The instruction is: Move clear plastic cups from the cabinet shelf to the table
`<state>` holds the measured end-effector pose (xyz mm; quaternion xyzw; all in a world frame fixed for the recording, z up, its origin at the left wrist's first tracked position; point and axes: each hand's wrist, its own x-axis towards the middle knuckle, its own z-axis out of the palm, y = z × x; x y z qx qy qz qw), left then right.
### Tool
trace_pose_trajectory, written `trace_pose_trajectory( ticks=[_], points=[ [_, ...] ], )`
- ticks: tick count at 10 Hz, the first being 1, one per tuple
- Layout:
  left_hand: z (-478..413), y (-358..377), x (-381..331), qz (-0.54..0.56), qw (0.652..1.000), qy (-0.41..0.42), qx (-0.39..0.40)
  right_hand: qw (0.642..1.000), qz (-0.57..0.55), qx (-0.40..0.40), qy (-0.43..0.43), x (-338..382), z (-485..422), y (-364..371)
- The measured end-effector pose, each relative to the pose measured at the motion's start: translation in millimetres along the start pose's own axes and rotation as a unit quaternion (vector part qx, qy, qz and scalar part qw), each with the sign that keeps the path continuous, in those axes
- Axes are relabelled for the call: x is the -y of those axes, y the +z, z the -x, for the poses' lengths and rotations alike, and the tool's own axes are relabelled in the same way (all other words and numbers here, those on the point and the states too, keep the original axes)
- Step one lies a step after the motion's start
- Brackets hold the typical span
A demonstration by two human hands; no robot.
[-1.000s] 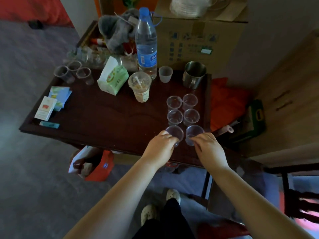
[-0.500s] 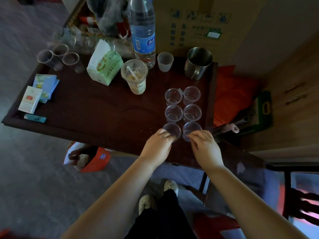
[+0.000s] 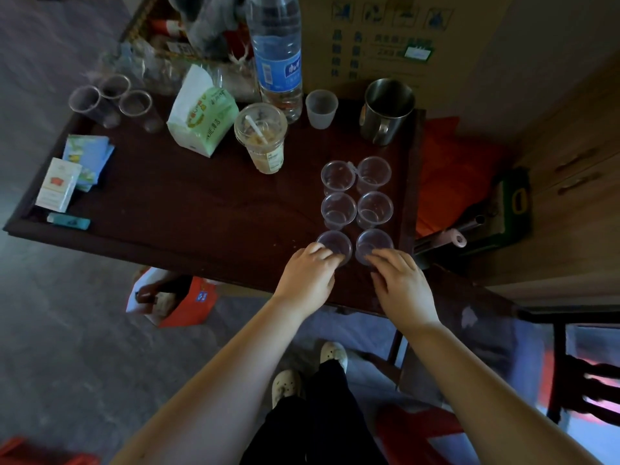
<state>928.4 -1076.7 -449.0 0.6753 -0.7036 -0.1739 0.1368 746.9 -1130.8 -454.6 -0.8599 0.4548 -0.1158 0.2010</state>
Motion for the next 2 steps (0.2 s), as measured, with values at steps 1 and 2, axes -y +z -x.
trace_pose_trajectory(
  ticks=[1,2],
  points=[
    [5,-4,-1,-0.005,1.0,0.007,-0.011,1.0,0.001,-0.019,0.001,6,7,-6],
    [9,-16,-8,-0.005,0.999,0.023,-0.036,0.999,0.006,-0.05,0.004,18,15,-17]
  ],
)
